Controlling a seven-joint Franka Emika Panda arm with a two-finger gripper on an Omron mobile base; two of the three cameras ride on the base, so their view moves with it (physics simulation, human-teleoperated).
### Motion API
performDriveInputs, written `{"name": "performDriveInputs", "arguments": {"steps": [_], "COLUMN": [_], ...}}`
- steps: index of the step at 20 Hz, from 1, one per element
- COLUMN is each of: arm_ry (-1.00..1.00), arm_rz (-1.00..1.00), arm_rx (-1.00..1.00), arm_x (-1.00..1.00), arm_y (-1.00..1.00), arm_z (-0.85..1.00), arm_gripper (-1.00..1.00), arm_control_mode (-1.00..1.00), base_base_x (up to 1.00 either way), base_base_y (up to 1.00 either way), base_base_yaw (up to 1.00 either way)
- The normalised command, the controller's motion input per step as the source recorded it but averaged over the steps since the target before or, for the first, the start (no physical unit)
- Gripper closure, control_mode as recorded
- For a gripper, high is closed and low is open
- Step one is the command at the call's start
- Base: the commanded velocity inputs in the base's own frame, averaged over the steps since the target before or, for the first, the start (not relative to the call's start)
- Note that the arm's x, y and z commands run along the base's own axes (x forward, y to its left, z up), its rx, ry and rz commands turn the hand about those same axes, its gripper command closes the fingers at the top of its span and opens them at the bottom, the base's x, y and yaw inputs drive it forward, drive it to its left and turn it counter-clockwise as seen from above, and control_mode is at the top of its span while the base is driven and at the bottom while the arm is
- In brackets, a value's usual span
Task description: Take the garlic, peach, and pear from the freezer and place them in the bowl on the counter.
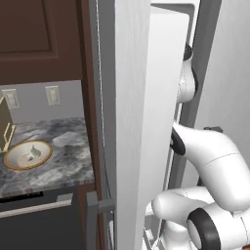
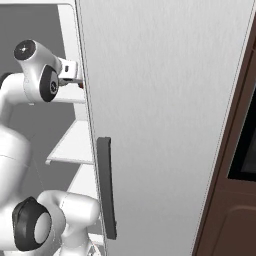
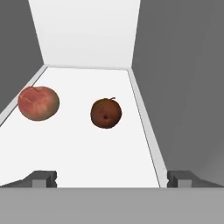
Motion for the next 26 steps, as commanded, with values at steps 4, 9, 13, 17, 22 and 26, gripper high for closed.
{"name": "performDriveInputs", "arguments": {"steps": [4, 9, 13, 17, 22, 26], "arm_ry": [0.0, 0.0, 0.0, 0.01, 0.0, 0.0], "arm_rz": [-0.05, -0.07, -0.04, -0.02, -0.02, -0.03], "arm_rx": [0.0, 0.0, 0.08, 0.12, 0.07, 0.05], "arm_x": [0.13, 0.0, 0.16, 0.28, 0.28, 0.31], "arm_y": [0.15, 0.25, 0.02, 0.0, 0.0, 0.0], "arm_z": [-0.18, 0.0, 0.0, 0.0, 0.0, -0.18], "arm_gripper": [-1.0, -1.0, -1.0, -1.0, -1.0, -1.0], "arm_control_mode": [-1.0, -1.0, -1.0, -1.0, -1.0, -1.0], "base_base_x": [0.0, 0.0, 0.0, 0.0, 0.0, 0.0], "base_base_y": [0.0, 0.0, 0.0, 0.0, 0.0, 0.0], "base_base_yaw": [0.0, 0.0, 0.0, 0.0, 0.0, 0.0]}}
